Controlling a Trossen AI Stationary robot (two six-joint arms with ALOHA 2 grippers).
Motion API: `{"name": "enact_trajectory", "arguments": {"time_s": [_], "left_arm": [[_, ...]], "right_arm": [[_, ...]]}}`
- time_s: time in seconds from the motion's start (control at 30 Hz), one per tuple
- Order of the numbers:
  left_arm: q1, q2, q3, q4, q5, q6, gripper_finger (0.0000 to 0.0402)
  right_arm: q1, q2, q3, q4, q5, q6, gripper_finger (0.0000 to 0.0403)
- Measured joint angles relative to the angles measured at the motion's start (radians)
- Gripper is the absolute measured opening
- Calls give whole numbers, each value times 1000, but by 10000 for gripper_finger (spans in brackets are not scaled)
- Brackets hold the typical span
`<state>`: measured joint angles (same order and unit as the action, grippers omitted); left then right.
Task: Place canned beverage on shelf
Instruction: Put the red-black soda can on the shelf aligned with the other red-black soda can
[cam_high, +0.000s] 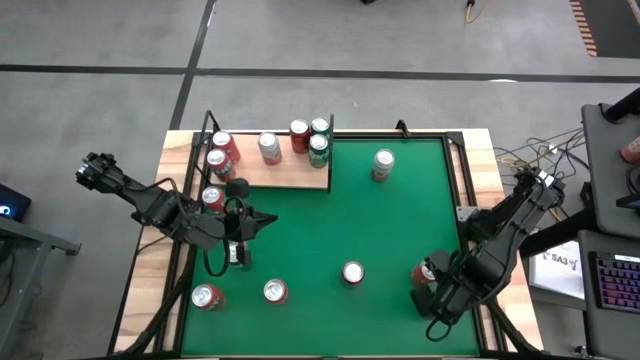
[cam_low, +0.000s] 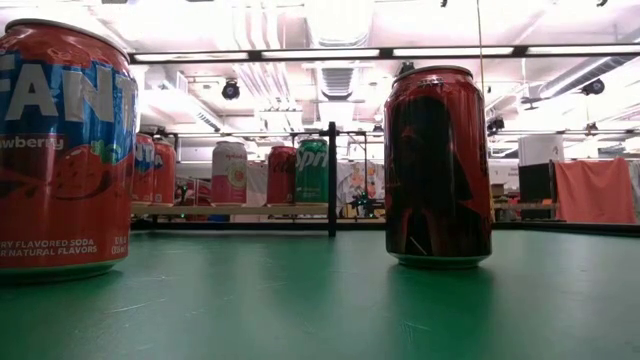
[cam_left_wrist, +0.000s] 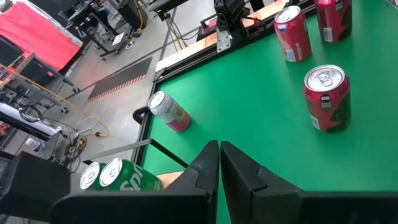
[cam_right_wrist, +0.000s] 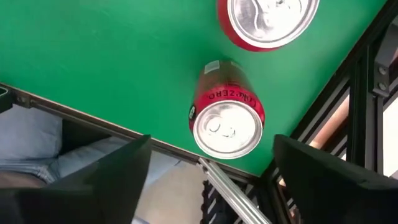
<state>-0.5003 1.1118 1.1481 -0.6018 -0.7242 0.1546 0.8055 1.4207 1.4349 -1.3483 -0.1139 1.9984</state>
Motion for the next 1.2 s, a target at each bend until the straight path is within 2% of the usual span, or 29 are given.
{"name": "enact_trajectory", "arguments": {"time_s": [0.1, 0.2, 0.77, 1.2], "left_arm": [[0, 0, 0, 0, 0, -10, 0], [0, 0, 0, 0, 0, -14, 0], [0, 0, 0, 0, 1, -25, 0], [0, 0, 0, 5, 1, -37, 0]], "right_arm": [[4, 8, -1, 0, 0, -2, 354], [14, 17, -2, 0, 0, -4, 362], [143, 71, -2, 31, 1, 189, 364], [148, 95, -9, 22, 10, 209, 364]]}}
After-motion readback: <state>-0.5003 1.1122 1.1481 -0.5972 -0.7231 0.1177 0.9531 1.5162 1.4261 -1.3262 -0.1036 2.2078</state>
